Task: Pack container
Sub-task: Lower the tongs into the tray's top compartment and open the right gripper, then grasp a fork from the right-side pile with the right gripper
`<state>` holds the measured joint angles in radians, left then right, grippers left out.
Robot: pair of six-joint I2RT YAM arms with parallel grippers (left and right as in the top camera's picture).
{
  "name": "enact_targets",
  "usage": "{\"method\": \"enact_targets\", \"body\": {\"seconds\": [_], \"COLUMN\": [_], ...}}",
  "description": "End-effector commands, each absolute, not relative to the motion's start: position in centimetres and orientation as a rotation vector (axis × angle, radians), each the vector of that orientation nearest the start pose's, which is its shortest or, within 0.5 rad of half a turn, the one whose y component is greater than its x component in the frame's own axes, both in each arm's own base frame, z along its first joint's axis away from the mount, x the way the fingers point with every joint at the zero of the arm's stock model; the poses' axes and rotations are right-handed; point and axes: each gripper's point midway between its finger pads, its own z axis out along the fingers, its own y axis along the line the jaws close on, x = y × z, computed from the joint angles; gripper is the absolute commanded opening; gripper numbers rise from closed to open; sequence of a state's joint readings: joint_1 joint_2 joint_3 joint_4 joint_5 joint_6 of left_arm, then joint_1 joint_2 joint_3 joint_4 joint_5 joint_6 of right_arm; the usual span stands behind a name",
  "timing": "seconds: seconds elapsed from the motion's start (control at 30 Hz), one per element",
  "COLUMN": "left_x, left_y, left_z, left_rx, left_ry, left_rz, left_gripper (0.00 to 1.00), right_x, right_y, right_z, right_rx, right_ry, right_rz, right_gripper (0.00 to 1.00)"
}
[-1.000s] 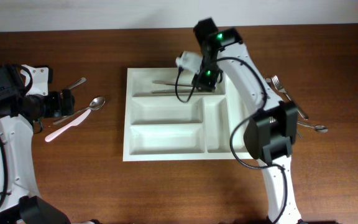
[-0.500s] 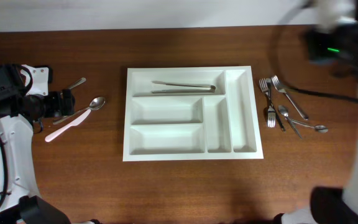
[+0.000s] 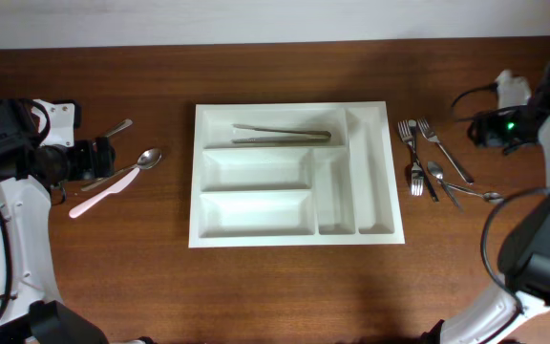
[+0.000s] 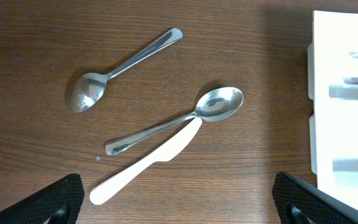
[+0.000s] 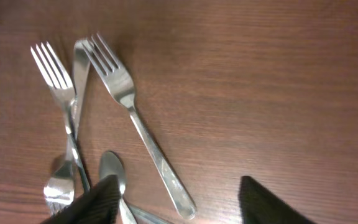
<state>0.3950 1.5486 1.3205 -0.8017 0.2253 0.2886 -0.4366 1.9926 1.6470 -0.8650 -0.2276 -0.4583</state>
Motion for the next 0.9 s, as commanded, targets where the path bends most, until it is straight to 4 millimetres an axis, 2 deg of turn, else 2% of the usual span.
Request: {"method": "enact_targets", "body": {"seconds": [0.0,0.03,0.1,0.2,0.23,0.43,0.7,0.87], "left_x": [38.0,38.0,38.0,38.0,38.0,38.0,38.0,38.0], "left_y": [11.5,11.5,11.5,11.5,11.5,11.5,11.5,11.5], "left_z": [17.8,17.8,17.8,17.8,17.8,17.8,17.8,17.8], "left_rx": [-0.036,-0.036,-0.036,-0.036,-0.036,-0.036,-0.036,-0.036], "left_ry": [2.545,2.545,2.545,2.545,2.545,2.545,2.545,2.545], "left_rz": [-0.041,-0.041,-0.041,-0.041,-0.041,-0.041,-0.041,-0.041], "left_gripper": [0.99,0.99,0.99,0.99,0.99,0.99,0.99,0.99], "right_x": [44.9,44.9,44.9,45.2,45.4,45.2,45.7,45.5], "right_y": [-14.2,-13.7,-12.9,-12.2,-12.0,-12.4,-12.7,-12.5], "right_z": [9.4,8.6,7.3,5.8,5.5,3.7,3.0,1.4], "right_rx": [-0.289,-0.35,-0.434,-0.478,-0.501,-0.533,-0.529,-0.533], "right_ry": [2.694,2.705,2.724,2.75,2.753,2.809,2.801,2.825], "right_rz": [0.097,0.103,0.109,0.092,0.087,0.01,-0.003,0.029], "right_gripper": [0.5,0.43,0.42,0.58,0.6,0.64,0.64,0.64]}}
